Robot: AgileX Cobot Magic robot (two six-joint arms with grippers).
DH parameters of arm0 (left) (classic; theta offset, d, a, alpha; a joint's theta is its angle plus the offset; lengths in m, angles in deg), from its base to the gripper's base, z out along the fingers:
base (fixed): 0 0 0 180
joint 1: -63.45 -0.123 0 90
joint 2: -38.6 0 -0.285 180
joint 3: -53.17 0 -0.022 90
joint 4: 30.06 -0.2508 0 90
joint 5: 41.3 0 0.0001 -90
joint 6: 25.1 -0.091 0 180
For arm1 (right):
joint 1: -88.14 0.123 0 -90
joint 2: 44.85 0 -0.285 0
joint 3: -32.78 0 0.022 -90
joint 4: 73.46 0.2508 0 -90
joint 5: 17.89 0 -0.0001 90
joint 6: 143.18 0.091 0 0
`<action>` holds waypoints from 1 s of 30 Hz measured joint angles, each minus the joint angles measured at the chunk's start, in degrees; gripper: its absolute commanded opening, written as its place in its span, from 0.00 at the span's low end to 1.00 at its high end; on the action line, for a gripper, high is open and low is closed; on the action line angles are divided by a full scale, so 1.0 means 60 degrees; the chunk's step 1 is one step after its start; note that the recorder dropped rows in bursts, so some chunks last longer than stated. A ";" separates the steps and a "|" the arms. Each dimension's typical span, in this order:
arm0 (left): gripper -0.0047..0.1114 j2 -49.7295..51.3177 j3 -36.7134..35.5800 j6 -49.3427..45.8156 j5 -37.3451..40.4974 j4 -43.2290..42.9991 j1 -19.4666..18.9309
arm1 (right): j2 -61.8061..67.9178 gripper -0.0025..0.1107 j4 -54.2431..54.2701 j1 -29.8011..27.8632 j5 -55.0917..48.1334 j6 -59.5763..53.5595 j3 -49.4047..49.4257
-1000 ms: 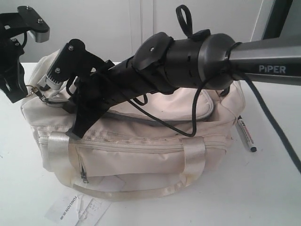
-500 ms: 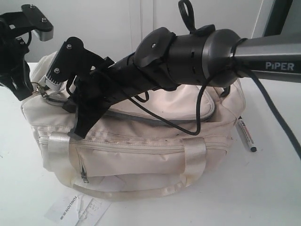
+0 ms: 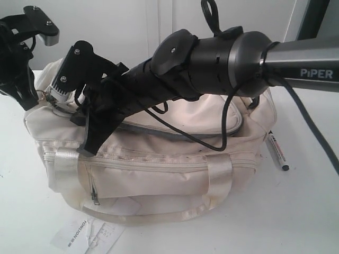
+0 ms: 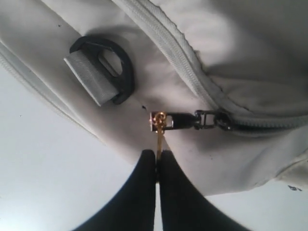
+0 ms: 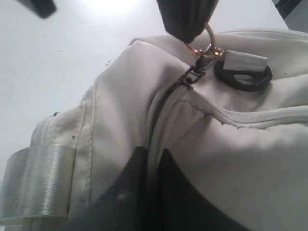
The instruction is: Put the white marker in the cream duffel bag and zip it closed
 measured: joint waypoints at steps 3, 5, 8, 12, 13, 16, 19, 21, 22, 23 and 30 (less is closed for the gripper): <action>0.04 0.0000 0.0000 0.0000 -0.0090 0.0278 -0.0133 | 0.0000 0.02 -0.0080 0.0000 0.0000 0.0000 0.0000; 0.04 0.0000 0.0000 0.0000 -0.0152 0.0446 -0.0206 | 0.0000 0.02 -0.0104 0.0000 0.0000 0.0000 0.0000; 0.04 0.0059 0.0000 0.0000 -0.0224 0.0548 -0.0208 | 0.0000 0.02 -0.0172 0.0000 0.0000 0.0000 0.0000; 0.08 0.0250 0.0000 0.0000 -0.0303 0.0618 -0.0221 | 0.0000 0.02 -0.0278 0.0000 -0.0021 0.0000 0.0000; 0.12 0.0276 0.0000 0.0000 -0.0303 0.0634 -0.0221 | 0.0000 0.02 -0.0294 0.0000 -0.0021 0.0000 0.0000; 0.30 0.0275 0.0000 0.0079 -0.0382 0.0645 -0.0229 | 0.0000 0.02 -0.0313 0.0000 -0.0039 0.0000 0.0000; 0.50 0.0255 0.0000 0.0442 -0.0512 0.0522 -0.0297 | 0.0000 0.03 -0.0356 0.0005 -0.0111 0.0000 0.0000; 0.56 0.0220 0.0000 0.0807 -0.0535 0.0483 -0.0340 | 0.0000 0.07 -0.0377 0.0005 -0.0080 0.0000 0.0000; 0.57 0.0164 0.0000 0.0976 -0.0535 0.0483 -0.0377 | 0.0000 0.09 -0.0377 0.0005 -0.0056 0.0000 0.0000; 0.57 0.0145 0.0000 0.1143 -0.0535 0.0483 -0.0387 | 0.0000 0.13 -0.0377 0.0005 -0.0012 0.0000 0.0000; 0.57 -0.0846 0.0000 0.2301 -0.0423 0.0293 -0.0411 | 0.0000 0.30 -0.0377 0.0005 0.0026 0.0000 0.0000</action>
